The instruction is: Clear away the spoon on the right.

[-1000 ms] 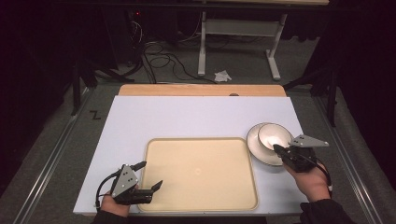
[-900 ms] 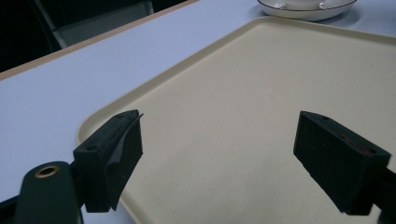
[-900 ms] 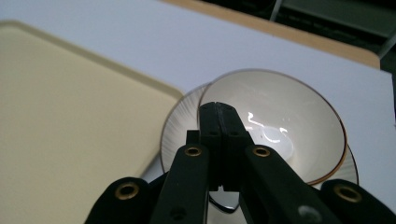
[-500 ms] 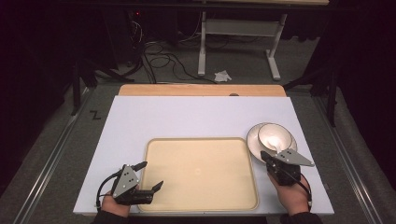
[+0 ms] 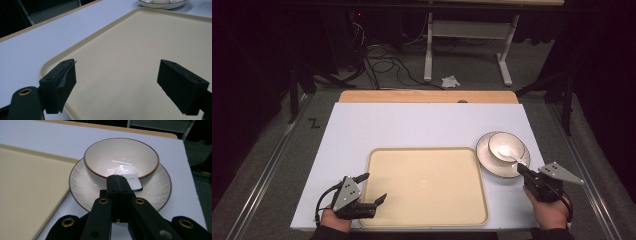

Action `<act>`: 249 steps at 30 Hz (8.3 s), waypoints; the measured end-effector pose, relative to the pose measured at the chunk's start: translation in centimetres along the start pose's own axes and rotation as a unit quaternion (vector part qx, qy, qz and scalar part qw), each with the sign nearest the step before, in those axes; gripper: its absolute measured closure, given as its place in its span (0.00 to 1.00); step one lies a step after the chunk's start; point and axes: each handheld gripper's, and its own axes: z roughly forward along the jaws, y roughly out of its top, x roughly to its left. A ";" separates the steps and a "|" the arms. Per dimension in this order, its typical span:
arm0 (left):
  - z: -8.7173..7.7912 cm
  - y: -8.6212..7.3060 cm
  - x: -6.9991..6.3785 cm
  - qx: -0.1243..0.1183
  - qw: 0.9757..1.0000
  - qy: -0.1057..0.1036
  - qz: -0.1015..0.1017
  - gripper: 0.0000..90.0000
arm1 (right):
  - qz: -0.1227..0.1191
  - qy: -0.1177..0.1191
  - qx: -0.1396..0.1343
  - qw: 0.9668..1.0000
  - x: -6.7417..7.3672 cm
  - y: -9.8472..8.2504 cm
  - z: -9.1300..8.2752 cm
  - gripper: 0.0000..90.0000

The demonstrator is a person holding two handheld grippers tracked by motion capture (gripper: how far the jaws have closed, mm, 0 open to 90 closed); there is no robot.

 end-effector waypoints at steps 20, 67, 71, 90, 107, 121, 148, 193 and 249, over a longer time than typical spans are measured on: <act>0.2 0.0 0.0 0.005 1.000 0.000 0.000 0.18 | 0.087 0.027 -0.069 0.993 -2.5 1.0 -1.6 0.78; 0.3 -0.1 -0.1 0.010 1.000 -0.001 0.004 0.18 | 0.235 0.092 -0.030 0.967 -4.2 -0.8 1.7 0.87; 0.3 -0.1 -0.1 0.009 1.000 0.000 0.004 0.18 | 0.235 0.094 -0.029 0.967 -4.2 -0.8 1.7 0.88; 0.3 0.0 -0.1 0.009 1.000 0.000 0.006 0.18 | 0.200 0.088 -0.021 0.976 -3.9 -0.4 1.5 0.97; 0.2 0.0 -0.1 0.007 1.000 0.001 0.005 0.18 | 0.156 0.085 -0.039 0.983 -3.4 -0.1 0.7 0.97; 0.1 0.0 0.0 0.006 1.000 0.002 0.005 0.18 | 0.135 0.082 -0.075 0.985 -3.4 0.2 -0.8 0.97; 0.2 -0.1 0.1 0.006 1.000 0.003 0.001 0.18 | 0.061 0.132 -0.113 0.983 0.5 2.5 -2.5 0.97; 0.1 -0.1 0.1 -0.001 1.000 0.001 -0.002 0.18 | -0.037 0.281 -0.020 0.959 9.7 0.2 4.9 0.97; -0.1 0.0 0.1 0.000 1.000 0.002 -0.002 0.18 | -0.149 0.216 0.130 0.956 12.8 -2.4 5.3 1.00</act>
